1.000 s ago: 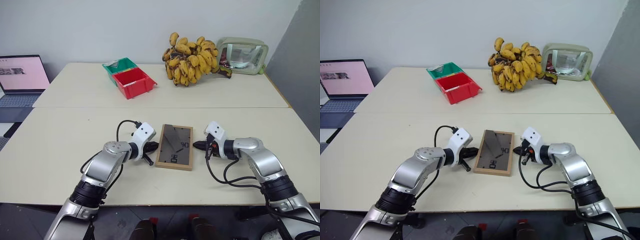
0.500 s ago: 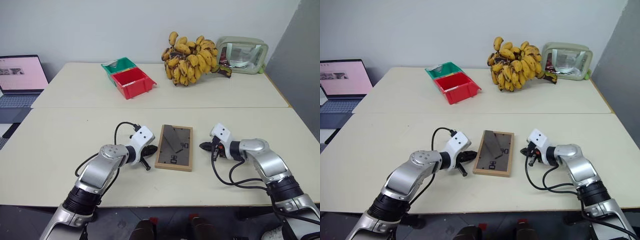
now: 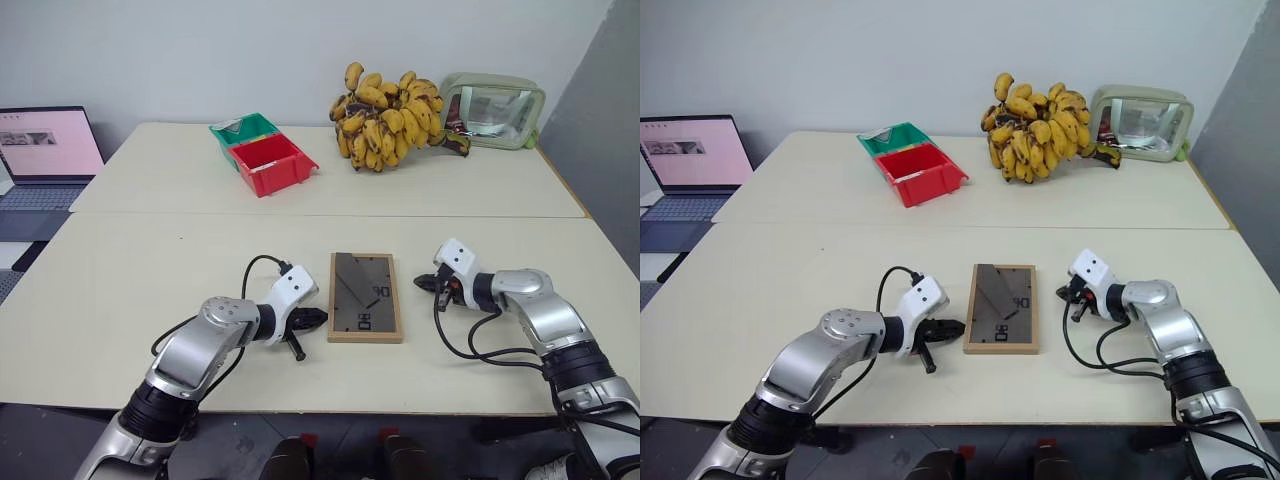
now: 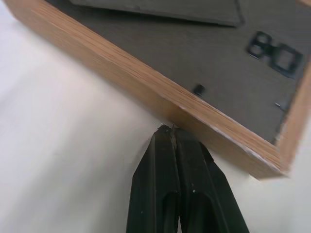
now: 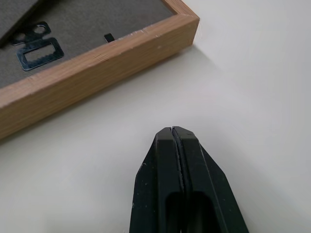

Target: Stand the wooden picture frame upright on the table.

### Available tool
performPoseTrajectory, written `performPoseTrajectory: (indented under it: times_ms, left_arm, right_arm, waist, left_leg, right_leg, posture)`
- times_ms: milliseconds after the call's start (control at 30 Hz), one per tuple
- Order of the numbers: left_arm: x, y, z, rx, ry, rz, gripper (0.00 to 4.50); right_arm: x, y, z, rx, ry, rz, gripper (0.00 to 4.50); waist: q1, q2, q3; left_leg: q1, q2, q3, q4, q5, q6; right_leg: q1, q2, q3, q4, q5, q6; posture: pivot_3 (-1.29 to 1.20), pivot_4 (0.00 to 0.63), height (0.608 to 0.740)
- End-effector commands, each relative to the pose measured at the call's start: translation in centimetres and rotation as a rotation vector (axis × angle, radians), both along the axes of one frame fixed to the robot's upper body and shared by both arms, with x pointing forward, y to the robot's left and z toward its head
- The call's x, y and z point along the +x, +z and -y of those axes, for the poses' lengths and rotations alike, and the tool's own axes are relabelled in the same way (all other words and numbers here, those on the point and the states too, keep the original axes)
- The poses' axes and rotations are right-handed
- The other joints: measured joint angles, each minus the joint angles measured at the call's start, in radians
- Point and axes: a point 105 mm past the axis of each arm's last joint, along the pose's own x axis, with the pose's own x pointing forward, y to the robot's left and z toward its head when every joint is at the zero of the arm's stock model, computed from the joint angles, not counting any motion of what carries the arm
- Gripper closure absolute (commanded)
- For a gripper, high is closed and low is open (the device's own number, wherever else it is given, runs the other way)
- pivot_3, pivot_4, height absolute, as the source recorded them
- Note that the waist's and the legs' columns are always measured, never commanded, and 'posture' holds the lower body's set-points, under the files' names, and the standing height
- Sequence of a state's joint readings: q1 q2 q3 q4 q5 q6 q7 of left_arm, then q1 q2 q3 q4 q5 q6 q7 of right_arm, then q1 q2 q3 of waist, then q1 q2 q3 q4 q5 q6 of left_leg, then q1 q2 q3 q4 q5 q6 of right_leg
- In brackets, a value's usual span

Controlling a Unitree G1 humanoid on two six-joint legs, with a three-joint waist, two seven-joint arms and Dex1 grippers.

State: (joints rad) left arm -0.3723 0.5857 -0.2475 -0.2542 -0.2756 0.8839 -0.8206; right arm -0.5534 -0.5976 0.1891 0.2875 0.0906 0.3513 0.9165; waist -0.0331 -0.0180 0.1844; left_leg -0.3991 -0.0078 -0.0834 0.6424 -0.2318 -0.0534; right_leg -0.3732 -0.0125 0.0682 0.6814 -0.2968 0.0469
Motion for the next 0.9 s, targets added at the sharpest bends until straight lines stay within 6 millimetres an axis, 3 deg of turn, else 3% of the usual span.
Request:
performPoseTrajectory:
  times_ms: [33, 100, 133, 300, 400, 767, 900]
  left_arm:
    - [0.9, 2.0, -1.9, -0.093, -0.005, 0.006, 4.45]
    - [1.5, 2.4, -3.3, -0.181, 0.072, -0.106, 4.45]
    - [1.5, 2.7, -3.7, -0.244, 0.092, -0.173, 4.08]
    - [0.2, 4.6, -4.2, -0.535, 0.137, -0.59, 3.07]
    - [-0.1, 4.8, -4.0, -0.594, 0.148, -0.731, 2.43]
    - [-1.4, -0.1, -1.3, -0.509, 0.146, -0.845, 0.03]
    - [-1.3, -0.9, 0.0, -0.536, 0.15, -0.843, 0.03]
  right_arm:
    - [0.5, 1.0, 0.0, -0.012, 0.024, 0.04, 4.5]
    - [0.3, 0.7, -0.3, -0.019, 0.046, 0.034, 4.5]
    - [0.2, 0.6, -0.4, -0.021, 0.057, 0.03, 4.5]
    - [-0.5, 0.1, -1.2, -0.032, 0.096, 0.025, 4.5]
    - [-1.0, -0.3, -2.2, -0.029, 0.121, 0.025, 4.5]
    - [-2.0, -1.0, -6.4, 0.018, 0.185, 0.015, 4.5]
    - [-2.0, -0.9, -7.9, 0.045, 0.191, 0.018, 4.5]
  waist:
    - [0.0, 0.0, 0.0]
    - [-0.001, 0.0, 0.0]
    - [-0.001, 0.0, 0.0]
    - [-0.006, -0.001, 0.0]
    - [-0.011, -0.001, 0.0]
    - [-0.024, 0.0, 0.0]
    - [-0.022, 0.001, -0.003]
  left_leg:
    - [0.0, 0.0, 0.0, 0.0, 0.0, 0.0]
    - [0.0, 0.0, 0.0, 0.0, 0.0, 0.0]
    - [0.0, 0.001, 0.0, 0.0, 0.0, 0.0]
    - [-0.001, 0.0, -0.001, 0.0, 0.0, 0.0]
    - [-0.001, 0.0, -0.003, 0.0, 0.0, 0.0]
    - [0.001, 0.002, -0.007, -0.001, 0.0, -0.001]
    - [0.001, 0.0, -0.008, 0.0, 0.0, -0.001]
  right_leg:
    - [0.0, 0.0, 0.0, 0.0, 0.0, 0.0]
    - [-0.001, 0.0, -0.001, 0.0, 0.0, 0.0]
    - [-0.001, 0.001, -0.001, 0.0, 0.0, 0.0]
    - [-0.001, 0.001, -0.002, 0.0, 0.0, 0.0]
    - [0.0, 0.001, -0.004, 0.0, 0.0, 0.0]
    - [-0.001, 0.001, -0.002, 0.001, 0.0, 0.0]
    - [0.001, 0.0, -0.002, 0.001, 0.0, 0.0]
  posture:
    - [0.0, 0.15, 0.74]
    - [0.0, 0.15, 0.74]
    - [0.0, 0.15, 0.74]
    - [0.0, 0.15, 0.74]
    - [0.0, 0.15, 0.74]
    - [0.0, 0.15, 0.74]
    - [0.0, 0.15, 0.74]
